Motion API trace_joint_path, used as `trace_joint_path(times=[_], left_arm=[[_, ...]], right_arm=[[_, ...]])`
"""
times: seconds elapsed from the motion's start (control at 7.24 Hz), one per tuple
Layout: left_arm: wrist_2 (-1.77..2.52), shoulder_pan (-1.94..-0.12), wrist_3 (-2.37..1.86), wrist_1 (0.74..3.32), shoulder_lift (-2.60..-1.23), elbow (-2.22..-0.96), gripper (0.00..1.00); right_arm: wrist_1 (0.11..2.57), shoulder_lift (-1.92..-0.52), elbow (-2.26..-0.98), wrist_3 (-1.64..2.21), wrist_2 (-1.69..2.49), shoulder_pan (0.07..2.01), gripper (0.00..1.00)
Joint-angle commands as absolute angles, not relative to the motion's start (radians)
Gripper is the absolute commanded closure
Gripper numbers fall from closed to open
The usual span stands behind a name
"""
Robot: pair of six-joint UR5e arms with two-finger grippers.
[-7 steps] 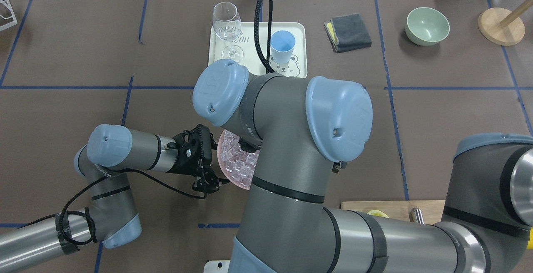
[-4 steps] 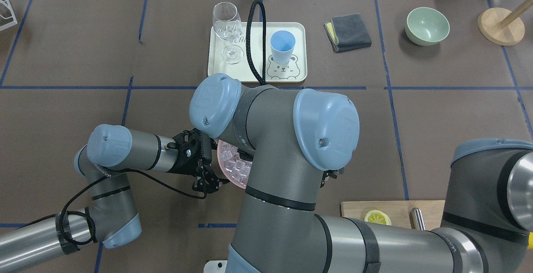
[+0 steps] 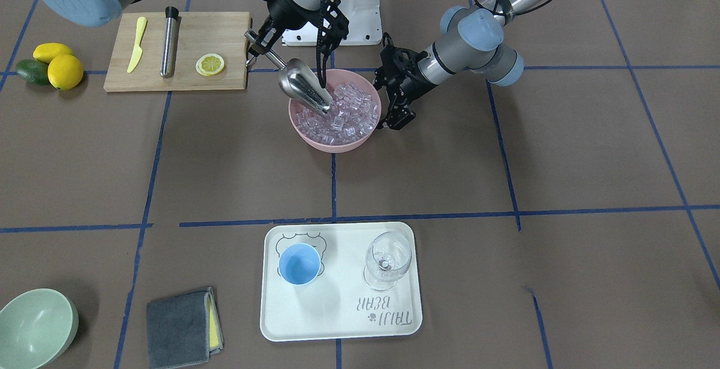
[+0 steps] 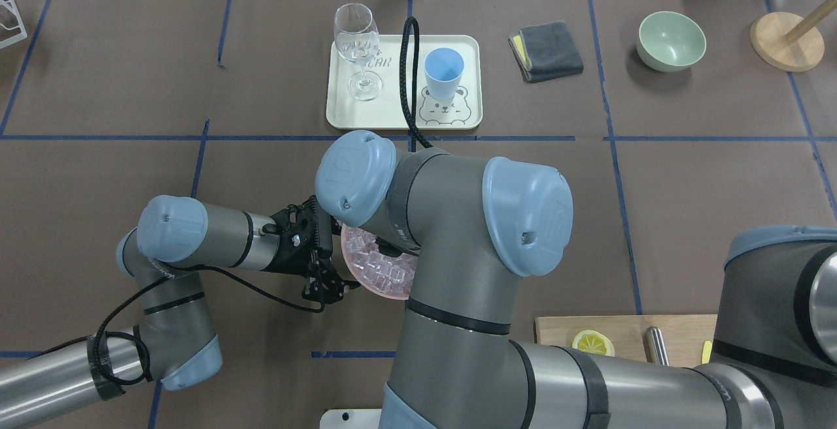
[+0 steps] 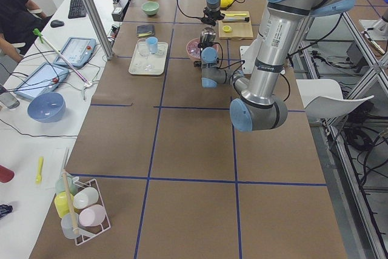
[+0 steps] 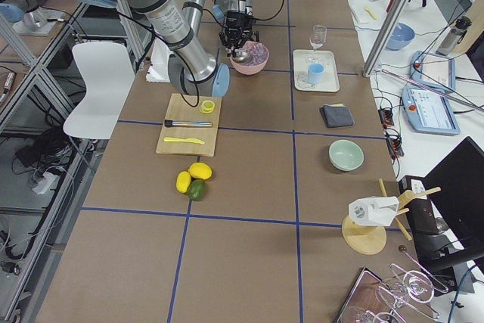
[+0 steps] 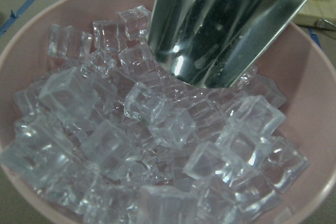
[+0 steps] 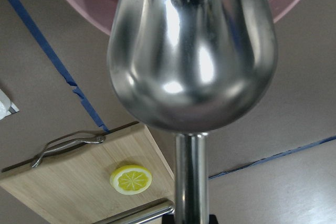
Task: Put ice in cup with scoop
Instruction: 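Drag the scoop through the ice to collect cubes, right gripper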
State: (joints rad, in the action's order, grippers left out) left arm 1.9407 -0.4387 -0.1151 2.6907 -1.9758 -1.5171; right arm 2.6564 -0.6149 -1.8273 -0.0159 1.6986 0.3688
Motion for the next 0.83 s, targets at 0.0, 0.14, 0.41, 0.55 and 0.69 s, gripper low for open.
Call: trace_joint_path(times=[0.0, 0.14, 0.41, 0.55, 0.69], left_arm=[[1.940, -0.439, -0.117, 2.691, -1.976, -1.517, 0.01], [1.940, -0.439, -0.117, 2.691, -1.976, -1.519, 0.01], [1.940, -0.439, -0.118, 2.691, -1.983, -1.519, 0.01], [1.939, -0.439, -0.118, 2.691, -1.983, -1.519, 0.01], [1.940, -0.439, -0.118, 2.691, -1.983, -1.519, 0.01]], right_arm=[[2.607, -0.664, -1.867, -0.003, 1.698, 0.367, 1.00], [2.538, -0.716, -1.900, -0.002, 1.698, 0.367, 1.00], [2.507, -0.726, -1.902, 0.008, 1.698, 0.351, 1.00], [2.502, -0.729, -1.899, 0.009, 1.697, 0.341, 1.00], [2.500, -0.729, -1.898, 0.009, 1.698, 0.338, 1.00]])
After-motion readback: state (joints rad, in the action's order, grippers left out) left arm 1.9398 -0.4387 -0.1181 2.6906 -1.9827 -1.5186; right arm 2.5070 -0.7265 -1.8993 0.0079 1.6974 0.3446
